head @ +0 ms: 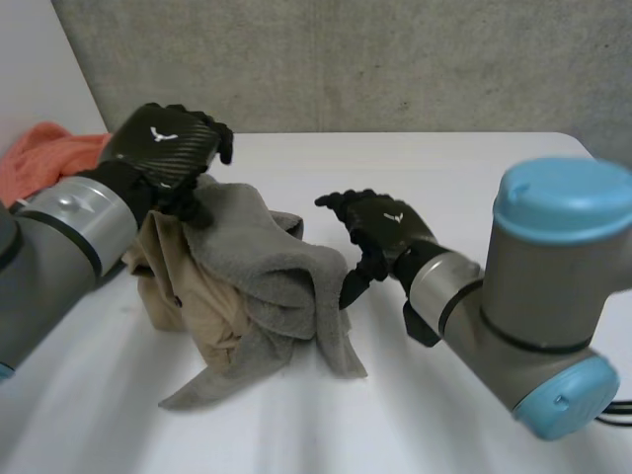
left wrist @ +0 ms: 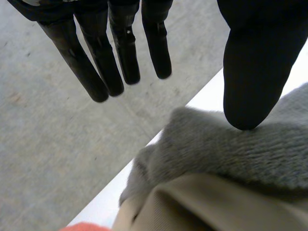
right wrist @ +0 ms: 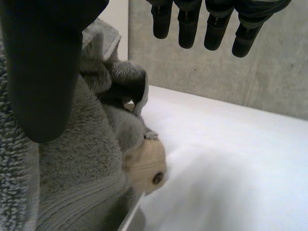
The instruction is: Fold the laundry.
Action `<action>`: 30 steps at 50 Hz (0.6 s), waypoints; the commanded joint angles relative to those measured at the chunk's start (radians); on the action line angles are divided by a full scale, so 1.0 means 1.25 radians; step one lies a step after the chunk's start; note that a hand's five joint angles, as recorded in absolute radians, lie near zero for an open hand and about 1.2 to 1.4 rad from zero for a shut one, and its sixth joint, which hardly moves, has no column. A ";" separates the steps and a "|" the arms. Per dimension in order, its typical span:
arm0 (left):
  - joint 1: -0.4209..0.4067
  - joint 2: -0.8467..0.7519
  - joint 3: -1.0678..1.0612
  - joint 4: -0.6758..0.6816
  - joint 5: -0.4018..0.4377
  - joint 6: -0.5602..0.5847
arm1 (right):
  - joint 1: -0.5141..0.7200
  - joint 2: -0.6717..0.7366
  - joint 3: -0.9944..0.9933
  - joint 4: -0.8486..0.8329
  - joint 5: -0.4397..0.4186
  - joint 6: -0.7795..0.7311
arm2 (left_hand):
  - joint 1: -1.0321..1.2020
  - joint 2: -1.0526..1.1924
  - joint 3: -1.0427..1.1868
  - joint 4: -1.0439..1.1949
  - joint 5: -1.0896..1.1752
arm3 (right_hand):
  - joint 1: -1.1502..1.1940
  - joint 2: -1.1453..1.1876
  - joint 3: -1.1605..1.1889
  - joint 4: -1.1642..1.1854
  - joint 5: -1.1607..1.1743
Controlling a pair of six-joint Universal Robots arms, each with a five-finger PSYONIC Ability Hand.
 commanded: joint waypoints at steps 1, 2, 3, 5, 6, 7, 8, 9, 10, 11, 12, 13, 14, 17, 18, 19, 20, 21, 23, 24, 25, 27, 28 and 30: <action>0.107 0.022 0.014 -0.066 0.012 -0.049 | 0.034 0.000 -0.154 0.146 0.004 -0.121 | -0.110 -0.117 -0.117 -0.114 -0.110 | -0.028 -0.024 -0.020 -0.019 -0.036; 0.123 0.022 0.011 -0.072 0.018 -0.056 | 0.040 0.005 -0.169 0.158 0.004 -0.132 | -0.122 -0.129 -0.129 -0.126 -0.122 | -0.028 -0.024 -0.020 -0.019 -0.036; 0.155 0.022 0.008 -0.081 0.033 -0.068 | 0.050 0.018 -0.199 0.178 0.005 -0.154 | -0.129 -0.136 -0.136 -0.133 -0.129 | -0.028 -0.024 -0.020 -0.019 -0.036; 0.188 0.021 0.000 -0.086 0.052 -0.082 | 0.059 0.033 -0.222 0.199 0.009 -0.176 | -0.131 -0.138 -0.138 -0.136 -0.132 | -0.028 -0.024 -0.020 -0.019 -0.036; 0.204 0.019 -0.005 -0.086 0.063 -0.087 | 0.064 0.040 -0.233 0.206 0.010 -0.185 | -0.138 -0.145 -0.145 -0.143 -0.139 | -0.028 -0.024 -0.020 -0.019 -0.036; 0.236 0.017 -0.015 -0.088 0.091 -0.098 | 0.080 0.056 -0.252 0.219 0.013 -0.201 | -0.148 -0.155 -0.154 -0.152 -0.148 | -0.028 -0.024 -0.020 -0.019 -0.036; 0.248 0.013 -0.022 -0.086 0.107 -0.100 | 0.089 0.065 -0.258 0.223 0.015 -0.208 | -0.157 -0.164 -0.164 -0.161 -0.157 | -0.028 -0.024 -0.020 -0.019 -0.036; 0.259 0.010 -0.027 -0.086 0.123 -0.103 | 0.095 0.072 -0.263 0.224 0.016 -0.213 | -0.162 -0.169 -0.169 -0.166 -0.162 | -0.028 -0.024 -0.020 -0.019 -0.036; 0.270 0.001 -0.032 -0.084 0.139 -0.104 | 0.101 0.081 -0.267 0.223 0.018 -0.218 | -0.167 -0.174 -0.173 -0.171 -0.167 | -0.028 -0.024 -0.020 -0.019 -0.036; 0.285 -0.026 -0.035 -0.082 0.172 -0.104 | 0.112 0.104 -0.270 0.220 0.023 -0.224 | -0.169 -0.176 -0.176 -0.173 -0.169 | -0.028 -0.024 -0.020 -0.019 -0.036; 0.290 -0.043 -0.034 -0.080 0.188 -0.103 | 0.116 0.116 -0.270 0.216 0.027 -0.227 | -0.169 -0.176 -0.176 -0.173 -0.169 | -0.028 -0.024 -0.020 -0.019 -0.036; 0.295 -0.060 -0.033 -0.080 0.204 -0.102 | 0.121 0.127 -0.272 0.210 0.032 -0.227 | -0.169 -0.176 -0.176 -0.173 -0.169 | -0.028 -0.024 -0.020 -0.019 -0.036; 0.297 -0.079 -0.028 -0.082 0.217 -0.102 | 0.123 0.141 -0.273 0.204 0.038 -0.227 | -0.169 -0.176 -0.176 -0.173 -0.169 | -0.028 -0.024 -0.020 -0.019 -0.036; 0.297 -0.155 -0.003 -0.083 0.263 -0.103 | 0.129 0.196 -0.276 0.163 0.060 -0.223 | -0.171 -0.178 -0.178 -0.176 -0.171 | -0.028 -0.024 -0.020 -0.019 -0.036; 0.296 -0.176 0.005 -0.083 0.271 -0.103 | 0.131 0.208 -0.276 0.151 0.064 -0.222 | -0.169 -0.176 -0.176 -0.173 -0.169 | -0.028 -0.024 -0.020 -0.019 -0.036; 0.289 -0.217 0.025 -0.084 0.285 -0.098 | 0.132 0.229 -0.276 0.128 0.069 -0.221 | -0.148 -0.155 -0.155 -0.152 -0.148 | -0.028 -0.024 -0.020 -0.019 -0.036; 0.284 -0.238 0.037 -0.086 0.288 -0.098 | 0.132 0.237 -0.274 0.117 0.070 -0.220 | -0.125 -0.132 -0.131 -0.129 -0.125 | -0.028 -0.024 -0.020 -0.019 -0.036; 0.278 -0.259 0.049 -0.090 0.288 -0.098 | 0.131 0.243 -0.274 0.106 0.070 -0.217 | -0.082 -0.090 -0.089 -0.087 -0.083 | 0.023 0.027 0.031 0.032 0.015; 0.264 -0.319 0.084 -0.115 0.282 -0.097 | 0.126 0.250 -0.274 0.081 0.072 -0.212 | 0.059 0.051 0.052 0.054 0.058 | 0.360 0.365 0.369 0.369 0.353; 0.260 -0.335 0.095 -0.127 0.277 -0.096 | 0.123 0.250 -0.273 0.074 0.072 -0.208 | 0.119 0.112 0.113 0.115 0.119 | 0.539 0.543 0.547 0.547 0.531; 0.257 -0.349 0.105 -0.144 0.272 -0.094 | 0.120 0.249 -0.272 0.069 0.072 -0.206 | 0.218 0.210 0.211 0.213 0.217 | 0.668 0.672 0.676 0.677 0.660; 0.256 -0.379 0.135 -0.182 0.267 -0.084 | 0.105 0.230 -0.265 0.054 0.074 -0.193 | 0.495 0.487 0.488 0.490 0.494 | 0.949 0.953 0.957 0.958 0.942; 0.254 -0.383 0.145 -0.194 0.266 -0.083 | 0.096 0.219 -0.261 0.050 0.074 -0.188 | 0.626 0.619 0.619 0.622 0.626 | 0.949 0.954 0.957 0.958 0.942; 0.251 -0.388 0.176 -0.224 0.259 -0.081 | 0.061 0.161 -0.236 0.032 0.075 -0.172 | 0.667 0.660 0.660 0.663 0.667 | 0.949 0.954 0.957 0.958 0.942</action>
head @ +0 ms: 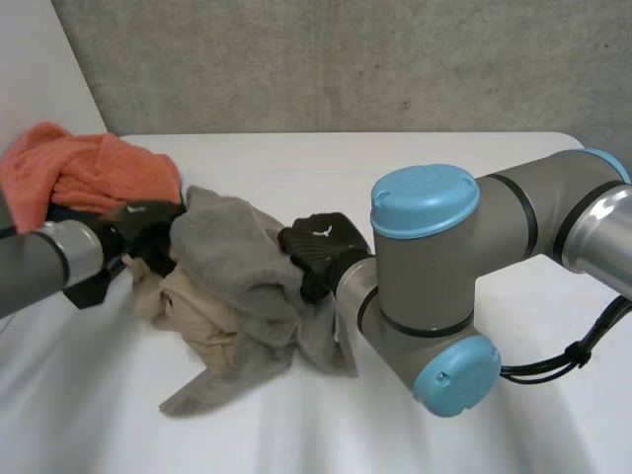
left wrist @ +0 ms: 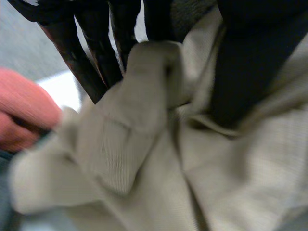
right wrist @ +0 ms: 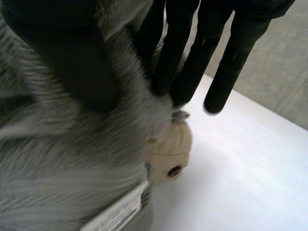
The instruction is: Fold the laundry.
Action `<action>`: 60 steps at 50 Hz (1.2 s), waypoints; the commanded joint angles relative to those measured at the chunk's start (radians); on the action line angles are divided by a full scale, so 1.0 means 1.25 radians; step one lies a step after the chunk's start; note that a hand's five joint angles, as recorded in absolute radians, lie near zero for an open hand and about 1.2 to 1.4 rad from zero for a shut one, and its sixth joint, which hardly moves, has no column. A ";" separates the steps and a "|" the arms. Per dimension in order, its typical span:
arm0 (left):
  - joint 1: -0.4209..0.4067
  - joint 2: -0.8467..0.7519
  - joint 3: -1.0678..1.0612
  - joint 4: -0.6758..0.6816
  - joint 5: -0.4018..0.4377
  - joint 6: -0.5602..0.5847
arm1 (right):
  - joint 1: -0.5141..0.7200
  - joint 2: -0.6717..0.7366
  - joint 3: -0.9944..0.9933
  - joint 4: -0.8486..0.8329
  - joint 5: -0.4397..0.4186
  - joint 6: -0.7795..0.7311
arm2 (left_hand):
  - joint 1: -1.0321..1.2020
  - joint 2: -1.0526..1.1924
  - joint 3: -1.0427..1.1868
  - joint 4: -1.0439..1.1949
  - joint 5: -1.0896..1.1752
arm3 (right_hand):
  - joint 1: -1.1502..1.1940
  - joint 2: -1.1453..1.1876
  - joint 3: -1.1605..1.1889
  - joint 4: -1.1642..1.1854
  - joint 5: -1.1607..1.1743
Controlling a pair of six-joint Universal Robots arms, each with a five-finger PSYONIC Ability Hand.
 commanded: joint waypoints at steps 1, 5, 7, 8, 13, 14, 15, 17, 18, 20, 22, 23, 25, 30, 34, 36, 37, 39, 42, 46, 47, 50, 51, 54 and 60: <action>-0.017 -0.070 0.100 -0.094 -0.021 0.011 | -0.073 -0.098 0.047 -0.065 0.003 0.040 | 0.362 0.383 0.386 0.381 0.389 | 0.288 0.260 0.272 0.271 0.290; -0.010 -0.044 0.158 -0.085 -0.019 -0.030 | -0.124 -0.203 0.110 -0.136 0.006 0.029 | 0.362 0.383 0.386 0.381 0.389 | 0.288 0.260 0.272 0.271 0.290; -0.006 -0.016 0.191 -0.073 -0.022 -0.053 | -0.143 -0.237 0.135 -0.160 0.006 0.019 | 0.362 0.383 0.386 0.381 0.389 | 0.288 0.260 0.272 0.271 0.290; 0.005 0.018 0.231 -0.062 -0.036 -0.085 | -0.157 -0.268 0.159 -0.181 0.008 0.008 | 0.362 0.383 0.386 0.381 0.389 | 0.288 0.260 0.272 0.271 0.290; 0.063 0.114 0.370 -0.016 -0.138 -0.203 | -0.183 -0.318 0.208 -0.208 0.005 -0.030 | 0.362 0.383 0.386 0.381 0.389 | 0.288 0.260 0.272 0.271 0.290; 0.073 0.120 0.393 -0.003 -0.161 -0.220 | -0.186 -0.318 0.213 -0.208 0.005 -0.036 | 0.362 0.383 0.386 0.381 0.389 | 0.288 0.260 0.272 0.271 0.290; 0.080 0.122 0.415 0.009 -0.183 -0.235 | -0.186 -0.317 0.216 -0.207 0.003 -0.043 | 0.362 0.383 0.386 0.381 0.389 | 0.288 0.260 0.272 0.271 0.290; 0.101 0.114 0.485 0.031 -0.233 -0.258 | -0.186 -0.315 0.230 -0.206 0.000 -0.060 | 0.362 0.383 0.386 0.381 0.389 | 0.288 0.260 0.272 0.271 0.290; 0.107 0.106 0.506 0.034 -0.246 -0.258 | -0.186 -0.310 0.234 -0.206 -0.003 -0.067 | 0.362 0.383 0.386 0.381 0.389 | 0.288 0.260 0.272 0.271 0.290; 0.123 0.069 0.562 0.026 -0.274 -0.242 | -0.181 -0.295 0.245 -0.204 -0.010 -0.081 | 0.362 0.383 0.386 0.381 0.389 | 0.288 0.260 0.272 0.271 0.290; 0.129 0.038 0.593 0.014 -0.288 -0.222 | -0.177 -0.283 0.248 -0.202 -0.014 -0.088 | 0.362 0.383 0.386 0.381 0.389 | 0.288 0.260 0.272 0.271 0.290; 0.131 0.021 0.606 0.008 -0.296 -0.208 | -0.176 -0.275 0.251 -0.202 -0.016 -0.092 | 0.362 0.383 0.386 0.381 0.389 | 0.288 0.260 0.272 0.271 0.290; 0.131 -0.032 0.629 -0.009 -0.318 -0.163 | -0.175 -0.259 0.253 -0.202 -0.018 -0.103 | 0.362 0.383 0.386 0.381 0.389 | 0.288 0.260 0.272 0.271 0.290; 0.125 -0.112 0.623 -0.017 -0.360 -0.072 | -0.175 -0.246 0.253 -0.189 -0.019 -0.116 | 0.362 0.383 0.386 0.381 0.389 | 0.288 0.260 0.272 0.271 0.290; 0.093 -0.101 0.569 -0.041 -0.373 -0.009 | -0.172 -0.251 0.253 -0.175 -0.022 -0.124 | -0.365 -0.343 -0.341 -0.345 -0.338 | 0.288 0.260 0.272 0.271 0.290; 0.069 -0.070 0.519 -0.047 -0.377 0.023 | -0.166 -0.261 0.254 -0.166 -0.029 -0.132 | -0.563 -0.541 -0.539 -0.543 -0.535 | 0.288 0.260 0.272 0.271 0.290; 0.063 -0.059 0.498 -0.045 -0.378 0.032 | -0.164 -0.264 0.256 -0.162 -0.031 -0.138 | -0.584 -0.563 -0.560 -0.565 -0.557 | 0.288 0.260 0.272 0.271 0.290; 0.046 -0.022 0.440 -0.024 -0.374 0.056 | -0.156 -0.279 0.264 -0.145 -0.040 -0.160 | -0.601 -0.579 -0.577 -0.581 -0.573 | 0.288 0.260 0.272 0.271 0.290; 0.024 0.039 0.356 0.022 -0.363 0.071 | -0.147 -0.303 0.284 -0.126 -0.053 -0.206 | -0.608 -0.586 -0.584 -0.588 -0.581 | 0.288 0.260 0.272 0.271 0.290; -0.032 0.102 0.257 0.084 -0.310 0.077 | -0.133 -0.340 0.322 -0.115 -0.067 -0.282 | -0.616 -0.594 -0.592 -0.596 -0.588 | 0.288 0.260 0.272 0.271 0.290; -0.047 0.112 0.244 0.096 -0.295 0.074 | -0.131 -0.349 0.329 -0.113 -0.069 -0.299 | -0.616 -0.594 -0.592 -0.596 -0.588 | 0.288 0.260 0.272 0.271 0.290; -0.110 0.122 0.201 0.133 -0.208 0.078 | -0.121 -0.386 0.366 -0.103 -0.076 -0.348 | -0.616 -0.594 -0.592 -0.596 -0.588 | 0.288 0.260 0.272 0.271 0.290; -0.129 0.118 0.196 0.139 -0.181 0.078 | -0.120 -0.395 0.375 -0.102 -0.078 -0.357 | -0.616 -0.594 -0.592 -0.596 -0.588 | 0.288 0.260 0.272 0.271 0.290; -0.187 0.069 0.190 0.148 -0.110 0.078 | -0.118 -0.443 0.410 -0.102 -0.087 -0.385 | -0.616 -0.594 -0.592 -0.596 -0.588 | 0.288 0.260 0.272 0.271 0.290; -0.270 -0.117 0.275 0.115 -0.072 0.100 | -0.129 -0.524 0.463 -0.098 -0.128 -0.385 | -0.616 -0.594 -0.592 -0.596 -0.588 | 0.288 0.260 0.272 0.271 0.290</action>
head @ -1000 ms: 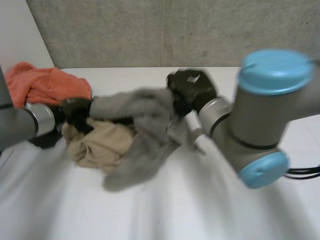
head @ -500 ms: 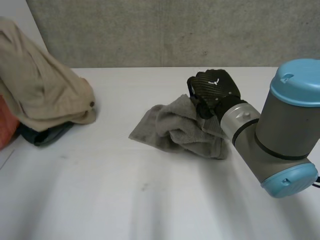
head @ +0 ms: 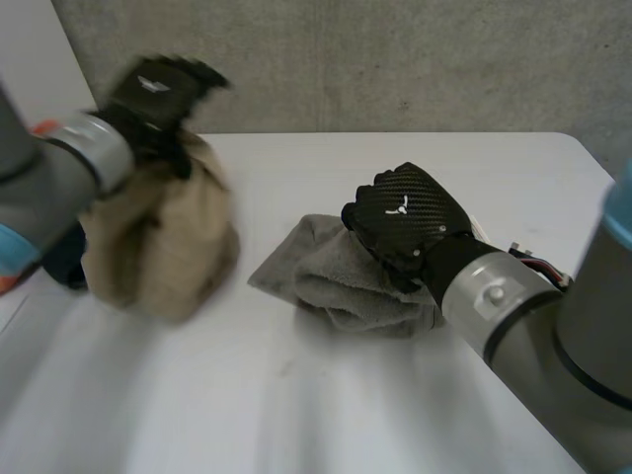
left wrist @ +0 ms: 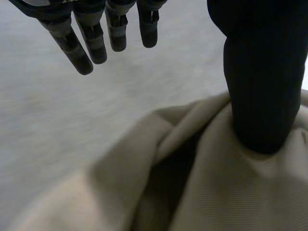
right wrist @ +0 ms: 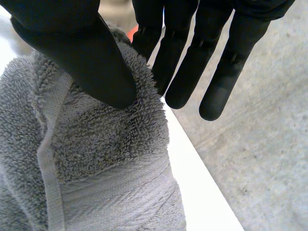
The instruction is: Fold the laundry.
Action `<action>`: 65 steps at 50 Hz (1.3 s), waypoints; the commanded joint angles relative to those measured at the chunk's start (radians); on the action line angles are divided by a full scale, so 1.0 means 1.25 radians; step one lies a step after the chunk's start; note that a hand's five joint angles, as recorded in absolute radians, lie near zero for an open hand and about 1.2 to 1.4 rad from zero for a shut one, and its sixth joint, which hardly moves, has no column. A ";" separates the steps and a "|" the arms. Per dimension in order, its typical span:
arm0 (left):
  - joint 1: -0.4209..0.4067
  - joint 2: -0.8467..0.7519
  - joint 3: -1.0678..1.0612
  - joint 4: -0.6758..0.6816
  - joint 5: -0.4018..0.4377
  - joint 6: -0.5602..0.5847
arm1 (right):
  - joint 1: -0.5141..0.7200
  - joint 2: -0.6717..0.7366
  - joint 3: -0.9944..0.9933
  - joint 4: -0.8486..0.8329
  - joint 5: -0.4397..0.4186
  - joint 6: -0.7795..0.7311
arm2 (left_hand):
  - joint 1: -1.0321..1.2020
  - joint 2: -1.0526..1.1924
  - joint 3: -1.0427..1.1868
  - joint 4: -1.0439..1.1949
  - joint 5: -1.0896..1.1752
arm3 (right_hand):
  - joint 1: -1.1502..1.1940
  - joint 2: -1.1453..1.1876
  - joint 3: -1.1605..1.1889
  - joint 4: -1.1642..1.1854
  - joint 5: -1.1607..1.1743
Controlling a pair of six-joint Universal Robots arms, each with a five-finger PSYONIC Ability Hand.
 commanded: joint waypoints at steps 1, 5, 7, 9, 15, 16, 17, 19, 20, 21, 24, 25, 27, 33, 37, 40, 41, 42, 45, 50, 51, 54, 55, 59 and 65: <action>-0.106 -0.212 0.095 -0.042 0.062 0.021 | -0.013 -0.091 0.060 0.004 -0.043 -0.004 | -0.026 -0.022 -0.033 -0.026 -0.040 | 0.257 0.181 0.169 0.162 0.183; -0.151 -0.305 0.161 -0.125 0.064 0.036 | -0.029 -0.118 0.085 0.011 -0.070 0.008 | -0.026 -0.022 -0.033 -0.026 -0.040 | 0.257 0.181 0.169 0.162 0.183; -0.173 -0.342 0.201 -0.162 0.047 0.066 | -0.045 -0.124 0.096 0.007 -0.078 0.008 | 0.086 0.090 0.079 0.086 0.071 | 0.257 0.181 0.169 0.162 0.183; -0.170 -0.360 0.227 -0.170 0.002 0.084 | -0.060 -0.124 0.100 0.006 -0.081 0.007 | 0.298 0.302 0.291 0.298 0.283 | 0.257 0.181 0.169 0.162 0.183; -0.070 -0.319 0.248 -0.182 -0.261 0.080 | -0.119 -0.100 0.100 0.003 -0.098 0.007 | 0.795 0.799 0.787 0.795 0.780 | 0.257 0.181 0.169 0.162 0.183; -0.058 -0.306 0.239 -0.181 -0.257 0.078 | -0.125 -0.095 0.100 0.003 -0.100 0.007 | 0.734 0.738 0.727 0.734 0.719 | 0.257 0.181 0.169 0.162 0.183; -0.048 -0.294 0.227 -0.180 -0.249 0.076 | -0.127 -0.091 0.098 0.003 -0.104 0.005 | 0.662 0.665 0.654 0.661 0.647 | 0.257 0.181 0.169 0.162 0.183; -0.022 -0.255 0.185 -0.177 -0.200 0.077 | -0.136 -0.079 0.096 0.002 -0.115 0.005 | 0.431 0.435 0.424 0.431 0.417 | 0.257 0.181 0.169 0.162 0.183; -0.015 -0.244 0.172 -0.177 -0.186 0.080 | -0.138 -0.074 0.095 0.002 -0.118 0.005 | 0.380 0.383 0.372 0.379 0.365 | 0.257 0.181 0.169 0.162 0.183; -0.010 -0.235 0.159 -0.176 -0.170 0.085 | -0.141 -0.071 0.093 0.001 -0.121 0.008 | 0.323 0.327 0.316 0.323 0.308 | 0.257 0.181 0.169 0.162 0.183; 0.005 -0.222 0.121 -0.181 -0.124 0.114 | -0.143 -0.054 0.093 0.000 -0.125 0.008 | 0.311 0.314 0.303 0.310 0.296 | 0.257 0.181 0.169 0.162 0.183; 0.007 -0.220 0.115 -0.182 -0.120 0.124 | -0.142 -0.049 0.093 -0.002 -0.125 0.006 | 0.392 0.396 0.385 0.392 0.377 | 0.257 0.181 0.169 0.162 0.183; 0.010 -0.222 0.106 -0.187 -0.123 0.145 | -0.142 -0.037 0.093 -0.003 -0.123 0.004 | 0.927 0.930 0.919 0.926 0.912 | 0.257 0.181 0.169 0.162 0.183; 0.017 -0.194 0.146 -0.191 -0.208 0.124 | -0.142 -0.020 0.092 -0.005 -0.121 0.004 | 0.952 0.956 0.944 0.951 0.937 | 0.257 0.181 0.169 0.162 0.183; 0.050 -0.105 0.185 -0.161 -0.212 0.064 | -0.146 -0.015 0.086 -0.010 -0.120 0.002 | 0.952 0.956 0.944 0.951 0.937 | 0.257 0.181 0.169 0.162 0.183; 0.095 -0.024 0.230 -0.117 -0.211 0.022 | -0.149 -0.014 0.082 -0.010 -0.120 0.001 | 0.952 0.956 0.944 0.951 0.937 | 0.257 0.181 0.169 0.162 0.183; 0.106 -0.011 0.245 -0.106 -0.211 0.013 | -0.149 -0.014 0.081 -0.010 -0.120 0.001 | 0.952 0.956 0.944 0.951 0.937 | 0.257 0.181 0.169 0.162 0.183; 0.131 -0.002 0.274 -0.083 -0.214 -0.001 | -0.149 -0.014 0.080 -0.010 -0.120 0.001 | 0.952 0.956 0.944 0.951 0.937 | 0.257 0.181 0.169 0.162 0.183; 0.167 -0.008 0.337 -0.063 -0.229 -0.011 | -0.149 -0.014 0.080 -0.012 -0.120 0.001 | 0.952 0.956 0.944 0.951 0.937 | 0.257 0.181 0.169 0.162 0.183; 0.245 -0.098 0.474 -0.069 -0.298 0.009 | -0.146 -0.011 0.082 -0.013 -0.120 0.001 | 0.952 0.956 0.944 0.951 0.937 | 0.257 0.181 0.169 0.162 0.183; 0.252 -0.112 0.489 -0.070 -0.305 0.015 | -0.146 -0.010 0.084 -0.014 -0.120 0.001 | 0.952 0.956 0.944 0.951 0.937 | 0.257 0.181 0.169 0.162 0.183; 0.273 -0.168 0.519 -0.068 -0.323 0.055 | -0.143 -0.004 0.084 -0.014 -0.120 0.001 | 0.952 0.956 0.944 0.951 0.937 | 0.257 0.181 0.169 0.162 0.183; 0.276 -0.181 0.520 -0.067 -0.325 0.069 | -0.143 -0.003 0.085 -0.014 -0.120 0.001 | 0.952 0.956 0.944 0.951 0.937 | 0.257 0.181 0.169 0.162 0.183; 0.276 -0.258 0.519 -0.045 -0.319 0.152 | -0.142 0.007 0.084 -0.014 -0.120 0.001 | 0.952 0.956 0.944 0.951 0.937 | 0.257 0.181 0.169 0.162 0.183; 0.228 -0.346 0.478 -0.071 -0.309 0.269 | -0.136 0.019 0.084 -0.014 -0.120 0.001 | 0.390 0.394 0.382 0.390 0.375 | 0.257 0.181 0.169 0.162 0.183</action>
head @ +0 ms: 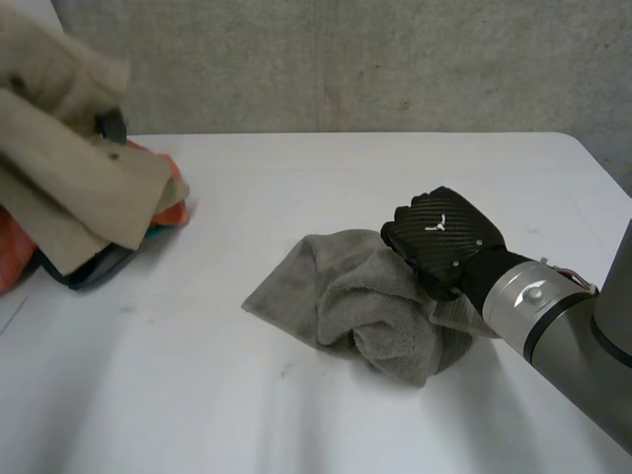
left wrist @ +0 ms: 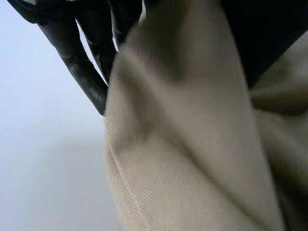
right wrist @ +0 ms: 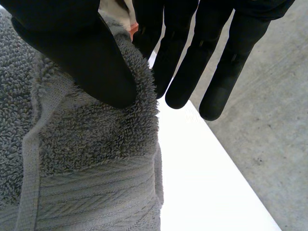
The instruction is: Fold the laundry.
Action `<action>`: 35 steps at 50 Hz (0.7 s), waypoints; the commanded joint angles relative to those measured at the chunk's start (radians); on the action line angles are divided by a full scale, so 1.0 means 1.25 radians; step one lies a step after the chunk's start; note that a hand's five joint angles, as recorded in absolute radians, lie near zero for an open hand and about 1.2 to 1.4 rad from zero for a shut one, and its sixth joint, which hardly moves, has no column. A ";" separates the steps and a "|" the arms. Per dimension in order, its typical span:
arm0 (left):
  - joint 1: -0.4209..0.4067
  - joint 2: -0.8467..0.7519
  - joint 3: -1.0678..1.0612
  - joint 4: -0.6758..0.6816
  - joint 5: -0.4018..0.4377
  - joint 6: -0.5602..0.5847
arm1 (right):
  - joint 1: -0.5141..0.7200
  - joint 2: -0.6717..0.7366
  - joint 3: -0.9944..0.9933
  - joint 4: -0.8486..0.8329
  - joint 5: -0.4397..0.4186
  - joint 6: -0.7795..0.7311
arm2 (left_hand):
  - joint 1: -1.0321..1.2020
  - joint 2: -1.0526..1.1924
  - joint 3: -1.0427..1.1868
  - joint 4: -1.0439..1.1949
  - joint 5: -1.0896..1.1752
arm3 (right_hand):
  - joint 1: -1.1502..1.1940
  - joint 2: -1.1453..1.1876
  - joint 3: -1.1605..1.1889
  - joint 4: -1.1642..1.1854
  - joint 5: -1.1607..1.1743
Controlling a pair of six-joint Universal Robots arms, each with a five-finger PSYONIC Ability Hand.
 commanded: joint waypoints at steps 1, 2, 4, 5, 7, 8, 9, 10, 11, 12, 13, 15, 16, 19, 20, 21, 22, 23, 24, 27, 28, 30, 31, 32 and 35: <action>-0.049 -0.086 -0.050 -0.022 0.012 0.128 | 0.006 0.012 0.000 0.000 0.000 -0.002 | -0.333 -0.346 -0.343 -0.355 -0.344 | 0.257 0.181 0.169 0.162 0.183; -0.052 -0.085 -0.059 -0.023 0.012 0.135 | 0.006 0.012 0.000 0.000 0.000 -0.002 | -0.383 -0.395 -0.392 -0.404 -0.393 | 0.257 0.181 0.169 0.162 0.183; -0.056 -0.068 -0.080 -0.019 0.008 0.144 | 0.006 0.012 0.001 0.000 0.001 -0.002 | -0.581 -0.594 -0.591 -0.602 -0.592 | 0.257 0.181 0.169 0.162 0.183; -0.056 -0.060 -0.085 -0.017 0.007 0.143 | 0.006 0.011 0.001 0.000 0.000 0.000 | -0.636 -0.649 -0.646 -0.657 -0.647 | 0.257 0.181 0.169 0.162 0.183; -0.060 -0.030 -0.101 -0.012 0.003 0.131 | 0.006 0.008 0.002 0.000 0.000 0.000 | -0.702 -0.715 -0.712 -0.723 -0.713 | 0.257 0.181 0.169 0.162 0.183; -0.060 -0.017 -0.106 -0.012 0.005 0.126 | 0.006 0.006 0.001 0.000 0.000 0.000 | -0.708 -0.720 -0.718 -0.729 -0.718 | 0.257 0.181 0.169 0.162 0.183; -0.061 -0.004 -0.112 -0.012 0.006 0.120 | 0.006 0.006 0.002 0.000 0.000 0.000 | -0.708 -0.720 -0.718 -0.729 -0.718 | 0.257 0.181 0.169 0.162 0.183; -0.064 0.027 -0.125 -0.014 0.011 0.107 | 0.005 0.003 0.002 0.000 0.000 0.000 | -0.708 -0.720 -0.718 -0.729 -0.718 | 0.257 0.181 0.169 0.162 0.183; -0.065 0.042 -0.133 -0.014 0.013 0.101 | 0.004 0.001 0.002 0.000 0.000 0.000 | -0.708 -0.720 -0.718 -0.729 -0.718 | 0.257 0.181 0.169 0.162 0.183; -0.067 0.058 -0.140 -0.014 0.017 0.095 | 0.004 0.001 0.002 0.000 0.000 0.000 | -0.708 -0.720 -0.718 -0.729 -0.718 | 0.257 0.181 0.169 0.162 0.183; -0.069 0.093 -0.155 -0.016 0.031 0.082 | 0.003 -0.001 0.000 0.000 0.000 0.000 | -0.708 -0.720 -0.718 -0.729 -0.718 | 0.257 0.181 0.169 0.162 0.183; -0.070 0.126 -0.169 -0.016 0.048 0.071 | 0.000 -0.001 0.000 0.000 0.000 -0.002 | -0.708 -0.720 -0.718 -0.729 -0.718 | 0.257 0.181 0.169 0.162 0.183; -0.071 0.145 -0.176 -0.017 0.057 0.064 | 0.000 -0.001 -0.001 0.000 0.001 0.000 | -0.708 -0.720 -0.718 -0.729 -0.718 | 0.257 0.181 0.169 0.162 0.183; -0.080 0.216 -0.203 -0.035 0.088 0.034 | -0.002 -0.005 -0.004 0.000 0.001 0.000 | -0.708 -0.720 -0.718 -0.729 -0.718 | 0.257 0.181 0.169 0.162 0.183; -0.082 0.232 -0.210 -0.043 0.094 0.025 | -0.004 -0.006 -0.005 0.000 0.001 0.000 | -0.708 -0.720 -0.718 -0.729 -0.718 | 0.257 0.181 0.169 0.162 0.183; -0.090 0.267 -0.225 -0.062 0.106 0.003 | -0.005 -0.008 -0.005 0.000 0.000 0.000 | -0.708 -0.720 -0.718 -0.729 -0.718 | 0.257 0.181 0.169 0.162 0.183; -0.093 0.282 -0.231 -0.071 0.111 -0.006 | -0.006 -0.010 -0.006 0.000 0.001 0.000 | -0.708 -0.720 -0.718 -0.729 -0.718 | 0.257 0.181 0.169 0.162 0.183; -0.099 0.298 -0.241 -0.081 0.116 -0.015 | -0.007 -0.012 -0.006 0.000 0.001 0.000 | -0.708 -0.720 -0.718 -0.729 -0.718 | 0.257 0.181 0.169 0.162 0.183; -0.105 0.314 -0.249 -0.090 0.122 -0.026 | -0.008 -0.015 -0.006 0.001 0.000 0.000 | -0.708 -0.720 -0.718 -0.729 -0.718 | 0.257 0.181 0.169 0.162 0.183; -0.145 0.363 -0.308 -0.118 0.160 -0.075 | -0.011 -0.028 -0.009 0.007 -0.004 0.000 | -0.708 -0.720 -0.718 -0.729 -0.718 | 0.257 0.181 0.169 0.162 0.183; -0.175 0.377 -0.347 -0.121 0.196 -0.091 | -0.011 -0.037 -0.009 0.009 -0.004 0.000 | -0.708 -0.720 -0.718 -0.729 -0.718 | 0.257 0.181 0.169 0.162 0.183; -0.218 0.374 -0.391 -0.122 0.244 -0.106 | -0.011 -0.048 -0.009 0.011 -0.006 0.000 | -0.708 -0.720 -0.718 -0.729 -0.718 | 0.257 0.181 0.169 0.162 0.183; -0.235 0.366 -0.411 -0.122 0.262 -0.110 | -0.011 -0.054 -0.009 0.012 -0.006 0.000 | -0.708 -0.720 -0.718 -0.729 -0.718 | 0.257 0.181 0.169 0.162 0.183; -0.281 0.332 -0.449 -0.118 0.296 -0.114 | -0.012 -0.067 -0.009 0.014 -0.011 0.000 | -0.708 -0.720 -0.718 -0.729 -0.718 | 0.257 0.181 0.169 0.162 0.183; -0.336 0.254 -0.479 -0.104 0.322 -0.109 | -0.013 -0.089 -0.009 0.016 -0.022 0.001 | -0.708 -0.720 -0.718 -0.729 -0.718 | 0.257 0.181 0.169 0.162 0.183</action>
